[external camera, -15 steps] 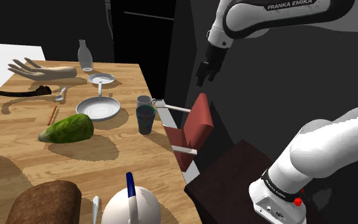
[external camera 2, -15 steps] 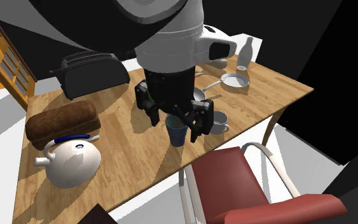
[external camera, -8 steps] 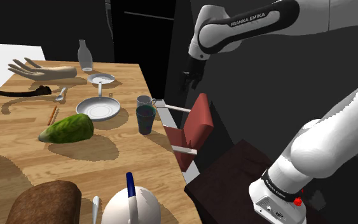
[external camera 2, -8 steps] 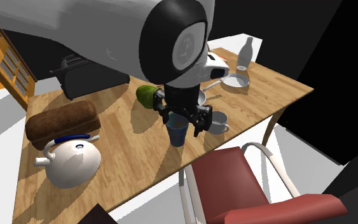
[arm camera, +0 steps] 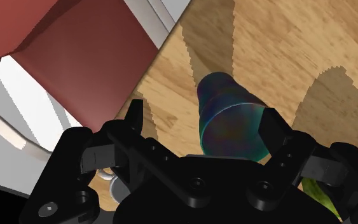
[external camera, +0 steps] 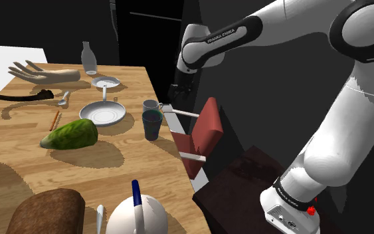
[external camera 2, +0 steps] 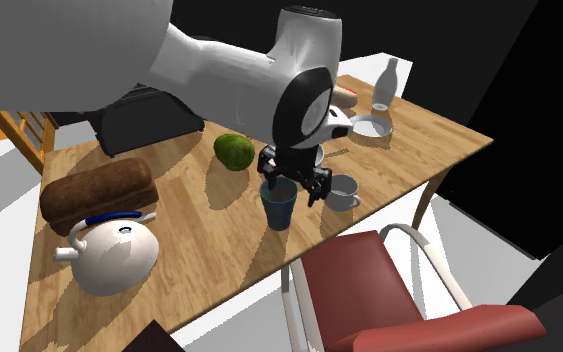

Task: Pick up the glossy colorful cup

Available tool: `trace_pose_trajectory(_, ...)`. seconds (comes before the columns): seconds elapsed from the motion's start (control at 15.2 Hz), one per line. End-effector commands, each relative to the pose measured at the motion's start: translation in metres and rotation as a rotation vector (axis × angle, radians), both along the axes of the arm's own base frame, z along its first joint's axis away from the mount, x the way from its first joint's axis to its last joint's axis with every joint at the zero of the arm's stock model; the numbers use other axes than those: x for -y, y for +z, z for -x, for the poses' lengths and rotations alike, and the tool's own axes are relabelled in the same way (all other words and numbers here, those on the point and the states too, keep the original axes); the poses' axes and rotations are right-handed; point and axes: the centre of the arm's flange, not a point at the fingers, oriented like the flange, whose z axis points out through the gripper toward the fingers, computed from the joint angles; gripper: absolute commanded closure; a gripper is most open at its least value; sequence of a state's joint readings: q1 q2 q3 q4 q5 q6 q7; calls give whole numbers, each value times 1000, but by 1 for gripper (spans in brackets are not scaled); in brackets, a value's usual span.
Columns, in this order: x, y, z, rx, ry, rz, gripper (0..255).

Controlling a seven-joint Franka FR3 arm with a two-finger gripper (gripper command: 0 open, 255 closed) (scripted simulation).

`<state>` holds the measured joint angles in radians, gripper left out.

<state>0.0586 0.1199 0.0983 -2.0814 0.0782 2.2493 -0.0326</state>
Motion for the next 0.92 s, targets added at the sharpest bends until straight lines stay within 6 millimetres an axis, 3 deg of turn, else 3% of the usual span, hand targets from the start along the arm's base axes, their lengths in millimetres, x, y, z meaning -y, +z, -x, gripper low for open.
trace_pose_trajectory(0.0,-5,-19,-16,-3,0,-9,0)
trace_pose_trajectory(0.53,-36,-90,-88,-17,3,-42,0)
trace_pose_trajectory(0.86,-37,-114,-91,-18,3,-43,0)
